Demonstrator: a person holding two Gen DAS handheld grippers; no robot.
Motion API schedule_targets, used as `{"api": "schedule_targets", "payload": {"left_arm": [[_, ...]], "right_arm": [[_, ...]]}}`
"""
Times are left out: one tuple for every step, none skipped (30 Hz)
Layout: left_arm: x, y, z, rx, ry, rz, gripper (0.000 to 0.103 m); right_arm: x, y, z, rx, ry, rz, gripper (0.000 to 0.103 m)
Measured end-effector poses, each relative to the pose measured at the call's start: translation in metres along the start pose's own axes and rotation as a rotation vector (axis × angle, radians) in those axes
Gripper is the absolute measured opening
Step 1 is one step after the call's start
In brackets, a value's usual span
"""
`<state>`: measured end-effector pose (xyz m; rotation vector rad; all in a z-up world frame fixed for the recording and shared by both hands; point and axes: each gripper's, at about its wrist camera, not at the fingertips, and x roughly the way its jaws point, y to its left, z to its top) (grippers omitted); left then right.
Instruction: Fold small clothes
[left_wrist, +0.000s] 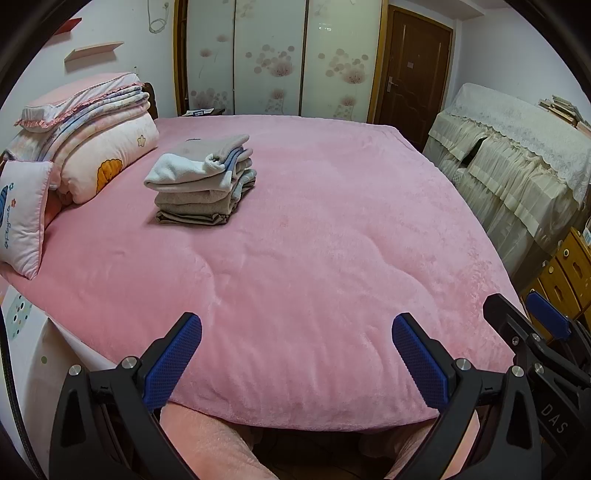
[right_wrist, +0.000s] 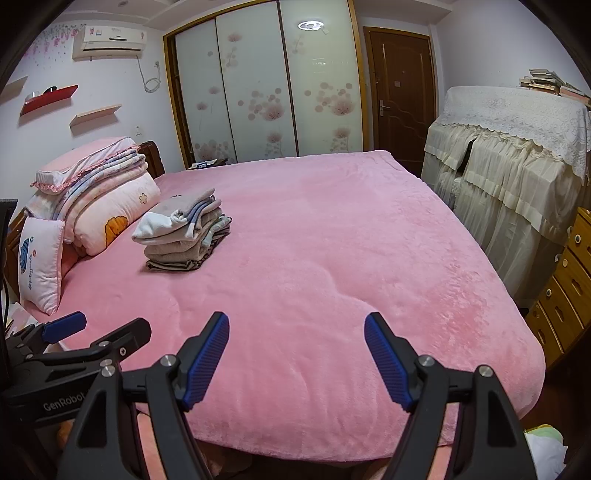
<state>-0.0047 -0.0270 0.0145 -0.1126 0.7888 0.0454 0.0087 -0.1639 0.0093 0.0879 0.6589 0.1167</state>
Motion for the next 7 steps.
{"api": "schedule_targets", "payload": {"left_arm": [[0.0002, 0.0003, -0.0004, 0.000, 0.001, 0.000, 0.102], [0.0005, 0.0009, -0.0003, 0.000, 0.002, 0.000, 0.102], [0.0009, 0.0010, 0.0004, -0.001, 0.004, -0.001, 0.102], [0.0013, 0.0012, 0.0002, -0.002, 0.007, -0.002, 0.102], [0.0014, 0.0013, 0.0002, -0.002, 0.008, -0.002, 0.102], [0.0014, 0.0017, -0.0001, -0.002, 0.008, -0.003, 0.102], [0.0015, 0.0018, -0.0003, -0.003, 0.010, -0.003, 0.102]], "right_arm": [[0.0001, 0.0000, 0.0000, 0.000, 0.001, 0.000, 0.076], [0.0000, 0.0001, 0.0000, 0.000, 0.001, 0.000, 0.076], [0.0000, 0.0002, 0.0000, -0.001, 0.001, 0.000, 0.076], [0.0000, 0.0003, 0.0000, -0.001, 0.001, 0.000, 0.076], [-0.0001, 0.0004, 0.0000, 0.000, 0.002, 0.000, 0.076], [-0.0001, 0.0007, 0.0000, 0.000, 0.002, 0.000, 0.076], [-0.0008, 0.0002, -0.0004, -0.001, 0.001, 0.001, 0.076]]}}
